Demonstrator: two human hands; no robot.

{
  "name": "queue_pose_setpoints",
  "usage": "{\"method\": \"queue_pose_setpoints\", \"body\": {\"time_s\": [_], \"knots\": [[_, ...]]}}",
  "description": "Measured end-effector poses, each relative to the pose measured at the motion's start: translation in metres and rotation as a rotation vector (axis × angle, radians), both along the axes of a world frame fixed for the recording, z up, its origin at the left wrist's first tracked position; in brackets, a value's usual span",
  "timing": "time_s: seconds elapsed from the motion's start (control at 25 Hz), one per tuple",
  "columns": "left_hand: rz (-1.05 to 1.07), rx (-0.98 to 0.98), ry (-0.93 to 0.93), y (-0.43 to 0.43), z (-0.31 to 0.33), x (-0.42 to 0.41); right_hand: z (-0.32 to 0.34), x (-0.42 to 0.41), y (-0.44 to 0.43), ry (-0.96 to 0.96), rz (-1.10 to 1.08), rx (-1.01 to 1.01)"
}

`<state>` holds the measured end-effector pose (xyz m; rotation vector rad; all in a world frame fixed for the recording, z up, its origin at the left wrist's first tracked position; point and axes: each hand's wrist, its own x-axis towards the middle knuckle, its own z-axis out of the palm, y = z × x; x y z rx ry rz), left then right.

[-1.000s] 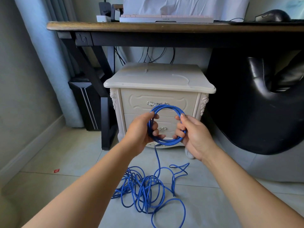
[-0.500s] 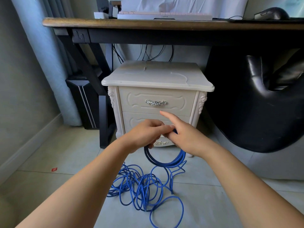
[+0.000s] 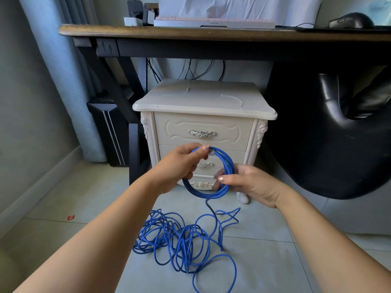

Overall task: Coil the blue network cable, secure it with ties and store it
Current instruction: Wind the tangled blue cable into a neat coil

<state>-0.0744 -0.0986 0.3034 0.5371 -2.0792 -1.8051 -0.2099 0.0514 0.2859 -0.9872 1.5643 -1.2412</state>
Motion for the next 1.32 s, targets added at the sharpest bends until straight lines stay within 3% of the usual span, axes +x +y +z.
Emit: {"method": "queue_pose_setpoints", "body": {"time_s": [0.16,0.36,0.52,0.72,0.84,0.96,1.04,1.2,1.24,1.32], "knots": [[0.062,0.249,0.092,-0.002,-0.002,0.0,-0.006,-0.003,-0.002,-0.239,-0.12,-0.126],[0.104,0.405,0.113,-0.003,0.004,0.0,0.002,0.01,-0.016,-0.215,-0.301,-0.267],[0.026,0.516,0.112,0.0,0.004,0.005,0.007,0.021,-0.019,-0.427,-0.302,-0.335],[-0.16,0.565,0.034,-0.004,0.001,0.011,0.009,0.019,-0.018,-0.197,-0.322,-0.257],[-0.28,0.529,0.067,-0.007,-0.005,0.012,0.01,0.015,-0.015,-0.16,-0.325,-0.227],[-0.23,0.412,0.043,-0.005,-0.008,0.008,0.012,0.015,-0.014,-0.135,-0.329,-0.21],[-0.141,0.246,-0.024,-0.002,-0.011,0.004,0.012,0.015,-0.015,-0.016,-0.333,-0.174],[-0.06,-0.312,-0.169,0.01,-0.013,-0.002,0.008,0.011,-0.015,0.311,-0.313,-0.06],[-0.047,-0.322,-0.155,0.012,-0.011,-0.003,0.007,0.01,-0.015,0.364,-0.289,-0.035],[-0.065,-0.093,-0.065,0.015,-0.005,-0.005,0.007,0.011,-0.015,0.39,-0.238,-0.022]]}}
